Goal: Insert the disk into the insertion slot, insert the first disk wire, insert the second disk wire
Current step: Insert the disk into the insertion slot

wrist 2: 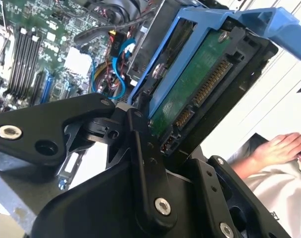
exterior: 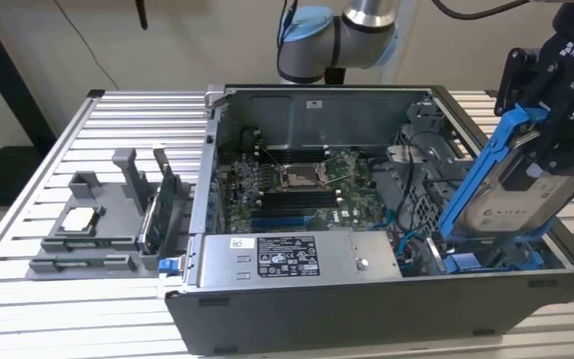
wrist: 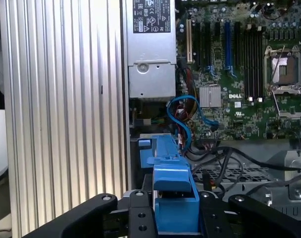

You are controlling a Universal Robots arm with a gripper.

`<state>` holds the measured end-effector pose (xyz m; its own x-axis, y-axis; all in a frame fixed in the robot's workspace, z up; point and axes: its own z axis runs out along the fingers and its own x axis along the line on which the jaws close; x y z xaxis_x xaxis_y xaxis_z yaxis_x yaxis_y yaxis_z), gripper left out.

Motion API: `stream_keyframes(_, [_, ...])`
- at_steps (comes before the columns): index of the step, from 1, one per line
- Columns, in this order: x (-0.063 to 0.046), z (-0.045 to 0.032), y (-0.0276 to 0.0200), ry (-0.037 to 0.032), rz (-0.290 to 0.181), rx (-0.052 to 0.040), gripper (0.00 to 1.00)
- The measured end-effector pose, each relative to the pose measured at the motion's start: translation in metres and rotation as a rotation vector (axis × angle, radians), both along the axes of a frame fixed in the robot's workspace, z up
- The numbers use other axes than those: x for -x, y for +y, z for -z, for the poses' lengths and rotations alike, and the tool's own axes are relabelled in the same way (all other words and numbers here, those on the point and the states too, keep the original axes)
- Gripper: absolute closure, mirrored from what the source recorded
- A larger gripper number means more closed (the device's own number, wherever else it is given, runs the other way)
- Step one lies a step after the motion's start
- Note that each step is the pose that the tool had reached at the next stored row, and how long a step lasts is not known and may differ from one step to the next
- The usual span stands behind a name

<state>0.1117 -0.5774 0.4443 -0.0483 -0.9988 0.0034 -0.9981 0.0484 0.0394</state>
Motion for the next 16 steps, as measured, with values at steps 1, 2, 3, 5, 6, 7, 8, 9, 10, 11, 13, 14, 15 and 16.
stream_keyframes(1, [-0.001,0.0019,0.0,0.0,0.0,-0.0001,0.67])
stream_keyframes(2, [-0.001,0.0037,0.0,0.0,0.0,-0.0001,0.67])
stream_keyframes(3, [-0.003,0.0055,0.0001,0.0,0.0,0.0,0.67])
stream_keyframes(5, [-0.005,0.0091,0.0005,0.0,0.0,0.0,0.67])
stream_keyframes(6, [-0.006,0.0106,0.0009,0.0,0.0,-0.0003,0.67])
stream_keyframes(7, [-0.006,0.0117,0.0013,0.0,0.0,-0.0015,0.67])
stream_keyframes(8, [-0.006,0.0129,0.0018,0.0,-0.003,-0.0036,0.67])
stream_keyframes(9, [-0.006,0.0139,0.002,0.0,-0.01,-0.0051,0.67])
stream_keyframes(10, [-0.006,0.015,0.0021,0.0,-0.018,-0.0067,0.67])
stream_keyframes(11, [-0.006,0.0161,0.0022,0.0,-0.024,-0.0084,0.67])
stream_keyframes(13, [-0.007,0.0187,0.0023,0.0,-0.03,-0.0098,0.67])
stream_keyframes(14, [-0.007,0.0201,0.0023,0.0,-0.031,-0.01,0.67])
stream_keyframes(15, [-0.008,0.0215,0.0024,0.0001,-0.031,-0.0102,0.67])
stream_keyframes(16, [-0.008,0.023,0.0025,0.0,-0.032,-0.0105,0.67])
